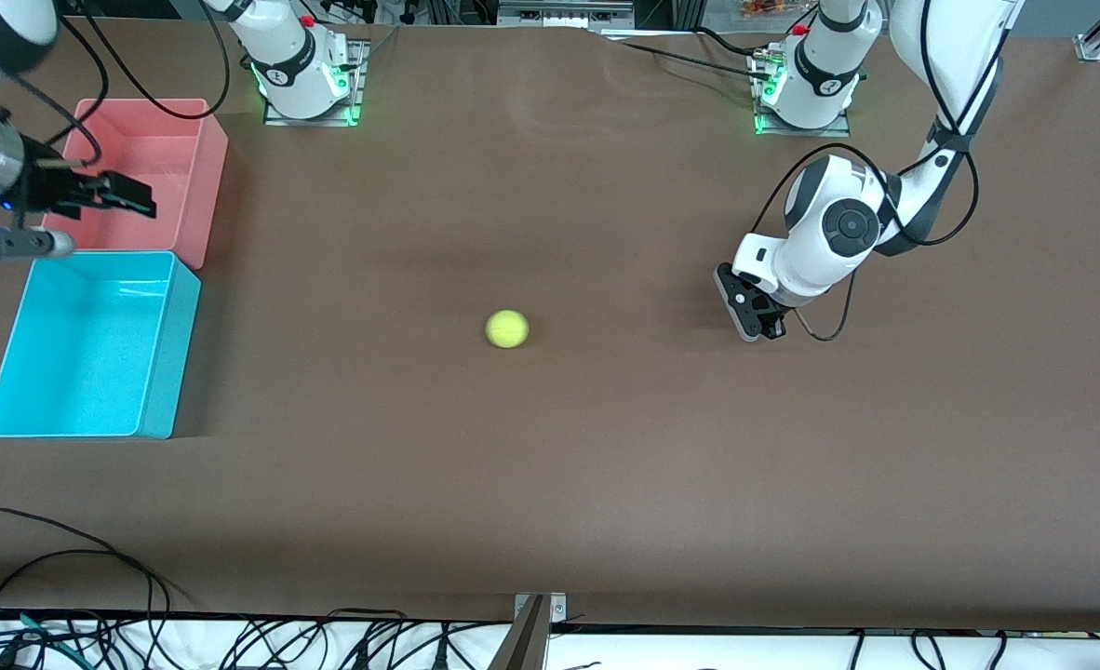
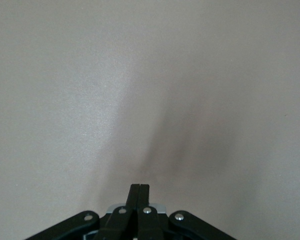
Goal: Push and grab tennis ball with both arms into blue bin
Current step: 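Grasp the rolled ball with the right gripper while the left gripper withdraws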
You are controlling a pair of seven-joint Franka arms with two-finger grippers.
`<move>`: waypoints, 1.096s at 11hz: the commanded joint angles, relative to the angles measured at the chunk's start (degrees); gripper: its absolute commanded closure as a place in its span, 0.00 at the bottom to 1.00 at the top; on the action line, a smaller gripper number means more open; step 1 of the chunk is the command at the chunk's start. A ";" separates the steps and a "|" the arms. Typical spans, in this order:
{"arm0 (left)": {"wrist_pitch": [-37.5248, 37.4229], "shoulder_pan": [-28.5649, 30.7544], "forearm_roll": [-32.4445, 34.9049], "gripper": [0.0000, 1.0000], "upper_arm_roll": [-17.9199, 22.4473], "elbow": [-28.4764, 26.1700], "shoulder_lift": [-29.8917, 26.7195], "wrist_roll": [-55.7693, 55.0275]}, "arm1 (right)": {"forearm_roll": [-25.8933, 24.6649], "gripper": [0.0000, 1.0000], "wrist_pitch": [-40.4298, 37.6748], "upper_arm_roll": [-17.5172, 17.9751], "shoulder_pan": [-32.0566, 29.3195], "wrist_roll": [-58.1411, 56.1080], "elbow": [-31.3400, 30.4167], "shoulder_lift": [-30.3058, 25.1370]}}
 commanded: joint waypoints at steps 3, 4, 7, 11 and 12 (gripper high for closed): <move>-1.84 0.22 0.98 1.00 -0.08 -0.40 -1.76 0.65 | 0.42 0.00 14.29 0.26 -0.60 -0.81 -10.85 5.71; -1.93 0.22 0.98 1.00 -0.08 -0.48 -1.93 0.65 | 0.68 0.00 16.94 0.17 -0.68 -0.81 -12.89 7.54; -3.77 1.27 1.16 1.00 -0.08 -0.66 -3.95 1.09 | 0.16 0.00 21.27 -0.01 -0.77 -0.72 -13.70 12.65; -5.97 3.92 1.07 1.00 -0.08 -0.92 -5.97 5.66 | -0.28 0.00 21.36 -0.01 -0.69 -0.46 -13.70 13.01; -6.06 3.92 1.07 1.00 -0.08 -0.92 -6.33 5.66 | -0.98 0.00 21.36 -0.01 -0.68 -0.28 -13.79 13.01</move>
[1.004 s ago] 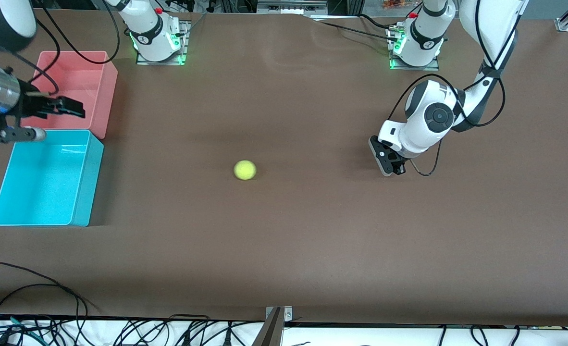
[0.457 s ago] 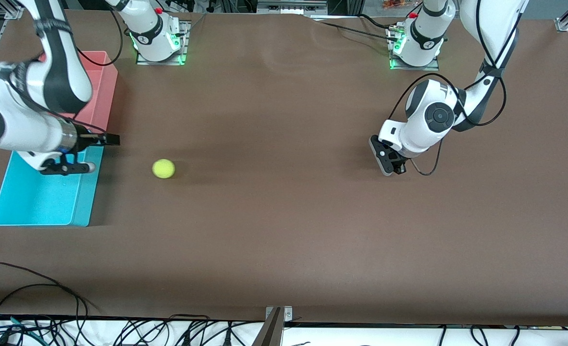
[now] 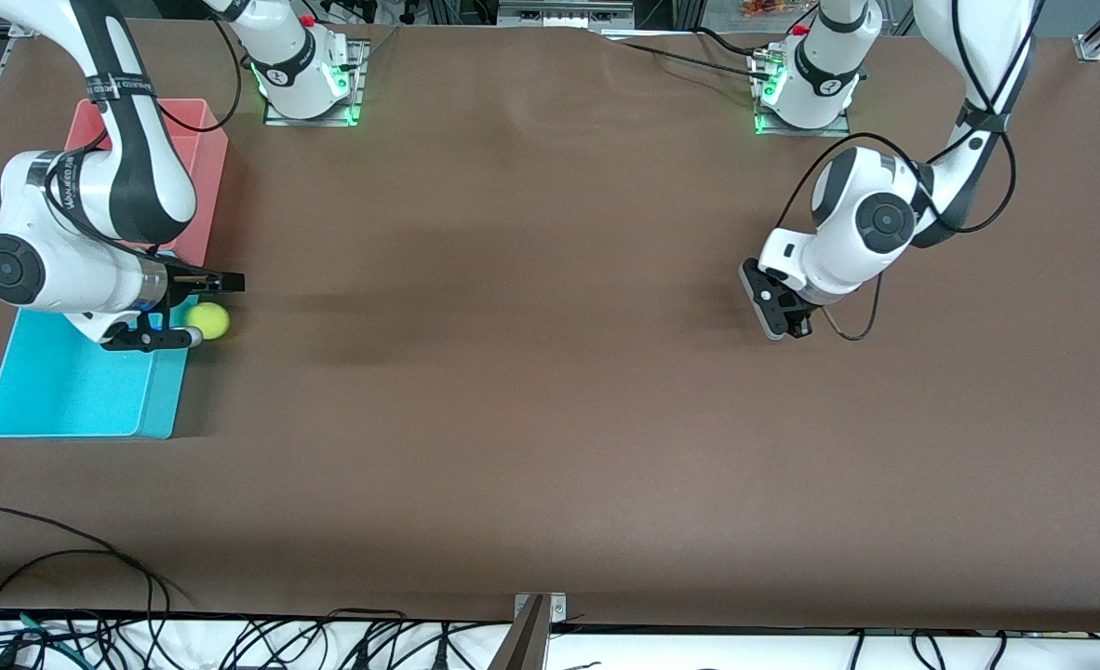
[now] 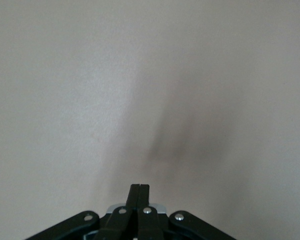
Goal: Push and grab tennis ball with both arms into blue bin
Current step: 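Grasp the rolled ball with the right gripper while the left gripper withdraws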
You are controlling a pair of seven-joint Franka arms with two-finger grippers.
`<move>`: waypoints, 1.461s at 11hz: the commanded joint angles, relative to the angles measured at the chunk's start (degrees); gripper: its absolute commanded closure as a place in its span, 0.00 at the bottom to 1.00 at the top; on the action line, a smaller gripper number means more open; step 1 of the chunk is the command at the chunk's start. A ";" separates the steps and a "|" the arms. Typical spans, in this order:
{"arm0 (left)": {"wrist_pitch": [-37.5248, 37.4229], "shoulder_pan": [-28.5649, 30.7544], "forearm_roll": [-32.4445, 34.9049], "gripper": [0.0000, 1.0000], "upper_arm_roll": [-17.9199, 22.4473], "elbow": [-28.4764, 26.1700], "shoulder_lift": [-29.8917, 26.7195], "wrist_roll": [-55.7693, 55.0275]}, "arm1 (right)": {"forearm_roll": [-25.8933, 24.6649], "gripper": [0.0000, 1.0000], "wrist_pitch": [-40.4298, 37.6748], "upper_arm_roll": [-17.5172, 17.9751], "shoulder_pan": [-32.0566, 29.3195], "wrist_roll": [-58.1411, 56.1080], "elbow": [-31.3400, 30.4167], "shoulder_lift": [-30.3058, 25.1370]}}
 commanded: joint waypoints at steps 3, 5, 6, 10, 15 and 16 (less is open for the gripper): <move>-2.59 0.73 0.93 1.00 -0.27 -0.93 -3.67 0.94 | -2.09 0.00 2.97 0.30 -0.35 0.16 -0.61 2.34; -4.96 1.69 0.93 0.90 -0.18 -1.02 -6.29 0.94 | -4.12 0.00 7.27 0.30 -0.44 0.16 -1.31 4.97; -5.93 2.04 0.93 0.73 -0.09 -1.02 -7.61 0.76 | -4.12 0.00 9.03 0.30 -0.44 0.25 -2.19 5.68; -8.31 2.31 1.02 0.00 0.70 -3.65 -14.29 0.23 | 0.87 0.00 12.29 0.65 -0.35 0.77 -2.99 8.14; -15.34 2.84 1.02 0.00 0.53 -4.10 -23.35 0.32 | 4.05 0.00 14.58 1.97 -0.35 0.77 -4.30 11.05; -15.34 3.27 1.02 0.00 0.53 -4.01 -24.75 0.23 | 4.05 0.00 14.76 1.97 -0.35 0.77 -4.31 11.22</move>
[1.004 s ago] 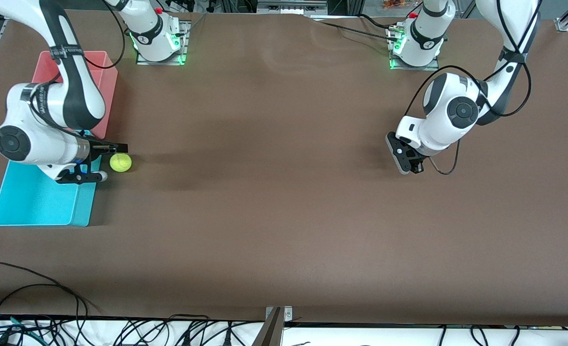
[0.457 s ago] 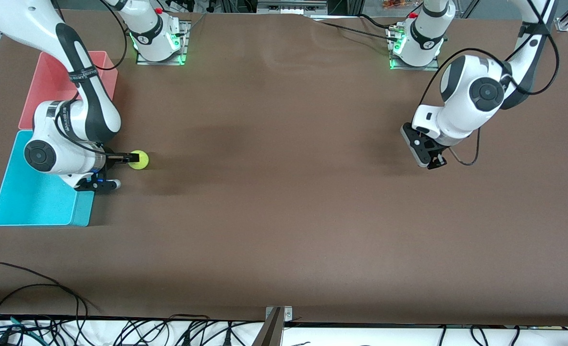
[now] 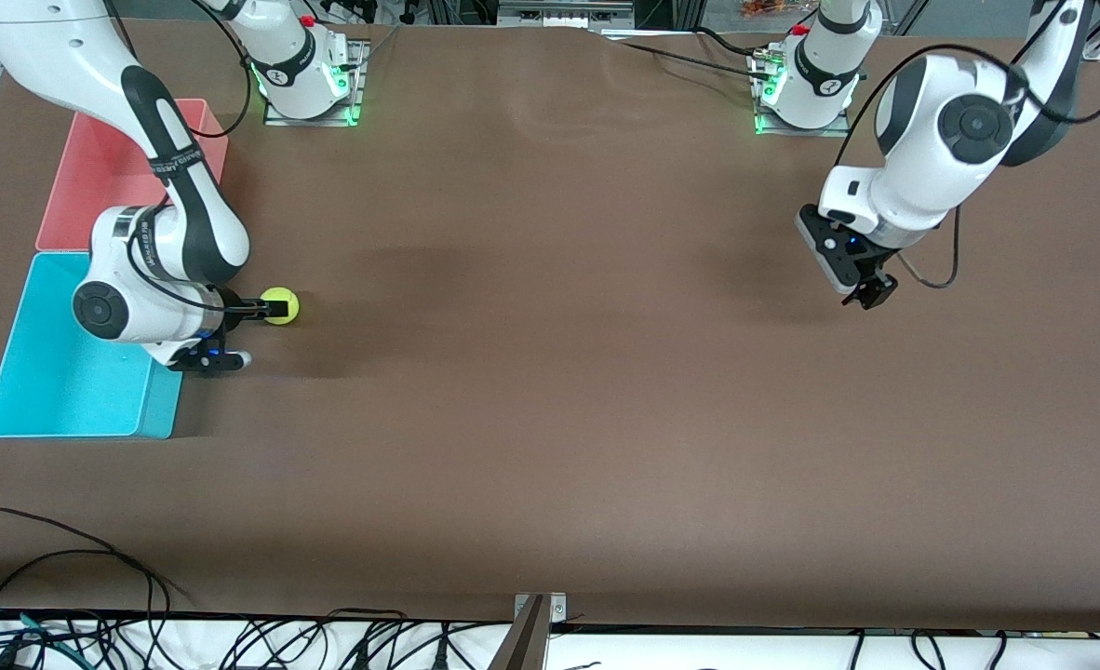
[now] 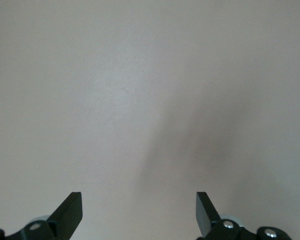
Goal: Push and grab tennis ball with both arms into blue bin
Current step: 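Grasp the rolled ball with the right gripper while the left gripper withdraws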
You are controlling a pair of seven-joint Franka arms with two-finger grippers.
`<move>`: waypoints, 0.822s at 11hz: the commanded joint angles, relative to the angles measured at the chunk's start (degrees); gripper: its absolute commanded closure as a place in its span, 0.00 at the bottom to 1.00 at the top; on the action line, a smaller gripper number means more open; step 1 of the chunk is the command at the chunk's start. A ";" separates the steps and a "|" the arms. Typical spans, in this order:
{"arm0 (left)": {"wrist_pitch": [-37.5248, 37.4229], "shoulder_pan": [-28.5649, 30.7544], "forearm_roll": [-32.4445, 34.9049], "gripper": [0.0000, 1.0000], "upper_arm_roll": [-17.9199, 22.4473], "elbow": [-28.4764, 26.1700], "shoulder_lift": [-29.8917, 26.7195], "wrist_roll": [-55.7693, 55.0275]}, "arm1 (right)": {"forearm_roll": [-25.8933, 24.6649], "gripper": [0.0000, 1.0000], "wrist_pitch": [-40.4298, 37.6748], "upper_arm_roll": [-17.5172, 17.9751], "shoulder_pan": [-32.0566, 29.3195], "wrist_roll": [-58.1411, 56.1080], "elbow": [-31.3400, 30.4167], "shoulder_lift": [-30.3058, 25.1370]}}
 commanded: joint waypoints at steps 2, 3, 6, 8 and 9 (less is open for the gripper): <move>-0.74 0.87 1.01 0.00 -0.19 -1.38 -7.87 0.03 | 1.62 0.00 1.38 1.28 -0.42 0.49 -1.44 0.47; -0.74 0.87 1.01 0.00 -0.19 -0.86 -8.84 0.03 | 1.62 0.00 1.38 1.37 -0.51 0.49 -1.44 0.65; -2.48 1.40 1.01 0.00 0.33 3.17 -9.29 0.12 | 2.32 0.00 1.30 1.64 -0.51 0.49 -1.53 2.58; -7.92 2.18 1.01 0.00 1.12 8.53 -9.20 -0.14 | 2.41 0.00 0.51 1.81 -0.51 0.58 -1.61 3.28; -11.17 2.45 0.93 0.00 2.69 10.81 -9.12 -1.19 | 2.41 0.00 -0.45 1.81 -0.42 0.58 -1.61 3.90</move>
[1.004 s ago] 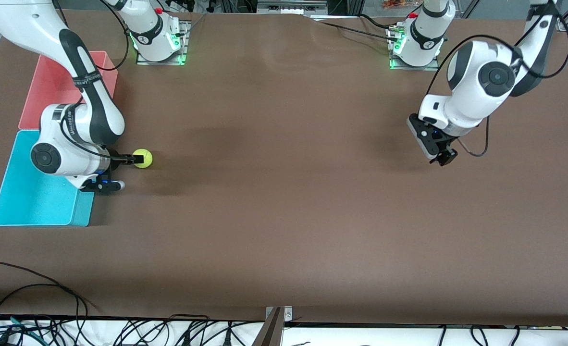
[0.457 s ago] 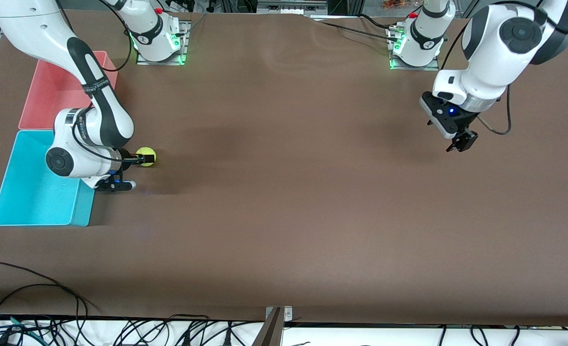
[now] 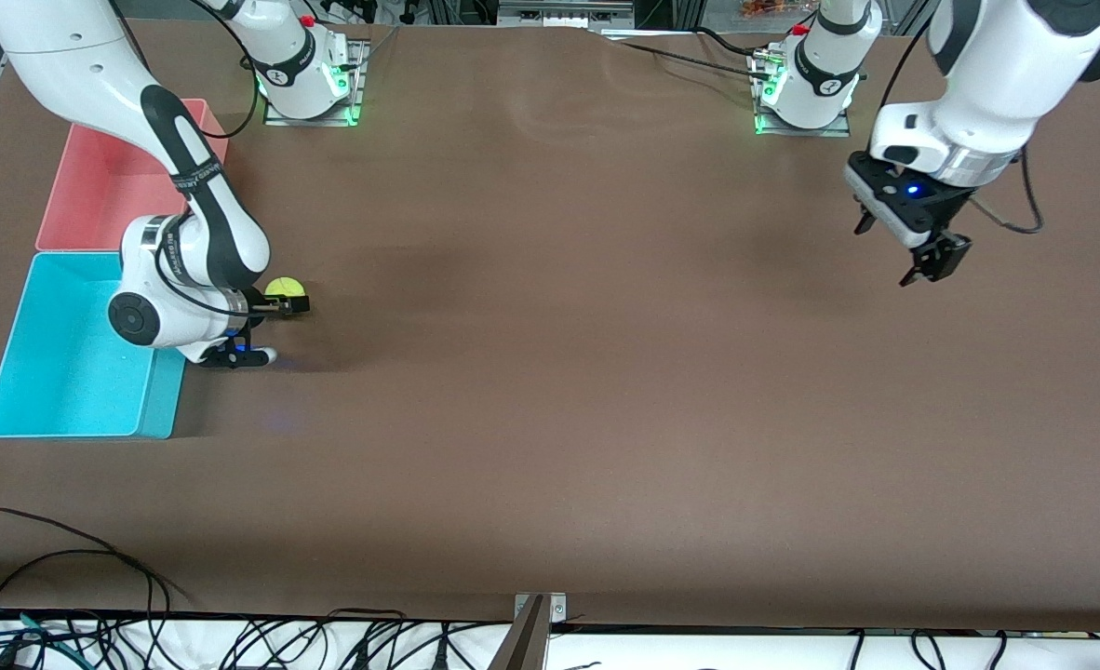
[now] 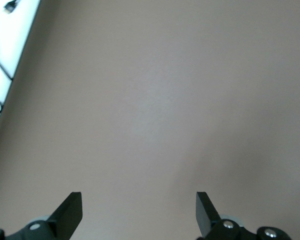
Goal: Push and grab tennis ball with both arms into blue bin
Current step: 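Carry the ball with the right gripper down into the blue bin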
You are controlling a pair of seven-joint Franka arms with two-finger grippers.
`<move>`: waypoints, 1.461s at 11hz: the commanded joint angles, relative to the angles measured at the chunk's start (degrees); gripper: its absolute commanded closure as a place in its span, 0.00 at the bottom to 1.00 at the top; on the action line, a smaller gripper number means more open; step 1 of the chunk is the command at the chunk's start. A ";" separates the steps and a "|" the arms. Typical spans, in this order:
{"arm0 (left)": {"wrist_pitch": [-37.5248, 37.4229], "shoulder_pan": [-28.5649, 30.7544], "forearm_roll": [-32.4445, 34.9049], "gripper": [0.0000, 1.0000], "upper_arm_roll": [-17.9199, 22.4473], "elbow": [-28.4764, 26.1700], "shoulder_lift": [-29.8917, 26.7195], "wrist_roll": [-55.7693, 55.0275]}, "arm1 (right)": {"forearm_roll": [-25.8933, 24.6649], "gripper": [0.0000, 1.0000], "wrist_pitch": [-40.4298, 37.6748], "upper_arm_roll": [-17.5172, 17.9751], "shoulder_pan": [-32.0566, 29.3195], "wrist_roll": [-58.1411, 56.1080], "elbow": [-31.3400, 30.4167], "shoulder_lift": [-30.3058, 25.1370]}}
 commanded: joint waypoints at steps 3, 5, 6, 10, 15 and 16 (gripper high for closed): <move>-15.09 1.08 0.49 0.00 3.63 12.51 0.81 -7.37 | 0.94 0.00 -3.08 0.76 -0.31 0.53 -0.57 1.15; -22.29 0.82 0.49 0.00 4.07 18.56 2.30 -16.04 | 0.85 0.00 -4.84 0.76 0.21 0.44 -0.13 1.06; -25.72 0.56 0.49 0.00 4.07 21.12 2.74 -20.97 | 0.85 0.08 -4.84 0.76 0.30 0.44 -0.13 0.98; -37.41 -0.24 0.57 0.00 3.89 32.53 5.71 -35.40 | 0.41 0.76 -7.64 0.76 0.39 -0.52 3.98 0.80; -42.09 -0.24 -2.39 0.00 4.25 38.54 10.56 -53.23 | -6.33 0.77 -23.80 0.41 -0.05 -1.66 19.00 0.71; -43.58 -0.24 -3.20 0.00 4.77 40.98 12.31 -56.93 | -8.62 0.77 -24.96 0.06 -0.49 -4.45 20.77 0.71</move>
